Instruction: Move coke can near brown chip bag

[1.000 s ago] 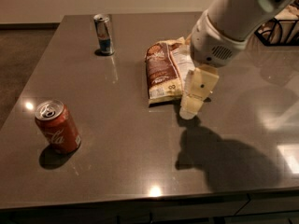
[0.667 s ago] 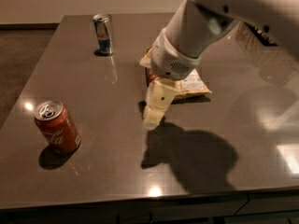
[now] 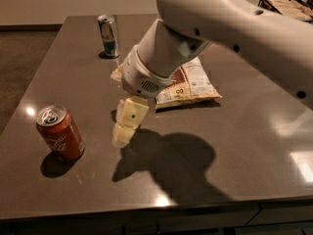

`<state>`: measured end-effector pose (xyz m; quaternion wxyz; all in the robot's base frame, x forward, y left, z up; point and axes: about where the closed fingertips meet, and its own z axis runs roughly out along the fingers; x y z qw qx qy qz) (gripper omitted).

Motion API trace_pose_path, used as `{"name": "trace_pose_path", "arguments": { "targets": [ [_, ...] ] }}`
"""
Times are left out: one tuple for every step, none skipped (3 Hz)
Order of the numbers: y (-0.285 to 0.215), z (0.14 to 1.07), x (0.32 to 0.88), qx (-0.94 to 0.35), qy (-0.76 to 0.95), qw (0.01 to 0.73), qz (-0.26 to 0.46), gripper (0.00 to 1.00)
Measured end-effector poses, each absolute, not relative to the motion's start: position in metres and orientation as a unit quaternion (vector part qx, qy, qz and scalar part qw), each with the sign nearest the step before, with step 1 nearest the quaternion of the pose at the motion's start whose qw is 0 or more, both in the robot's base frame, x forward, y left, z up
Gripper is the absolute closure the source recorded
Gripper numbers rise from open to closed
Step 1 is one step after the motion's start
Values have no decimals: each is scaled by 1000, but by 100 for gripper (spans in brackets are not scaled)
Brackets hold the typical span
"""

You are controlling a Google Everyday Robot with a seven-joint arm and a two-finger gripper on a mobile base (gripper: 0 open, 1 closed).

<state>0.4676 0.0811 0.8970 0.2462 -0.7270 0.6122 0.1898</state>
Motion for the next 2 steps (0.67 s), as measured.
{"name": "trace_pose_path", "arguments": {
  "targets": [
    [128,893,453,-735,587,256,222,0],
    [167,891,444,-741,569,256,247,0]
  ]
}}
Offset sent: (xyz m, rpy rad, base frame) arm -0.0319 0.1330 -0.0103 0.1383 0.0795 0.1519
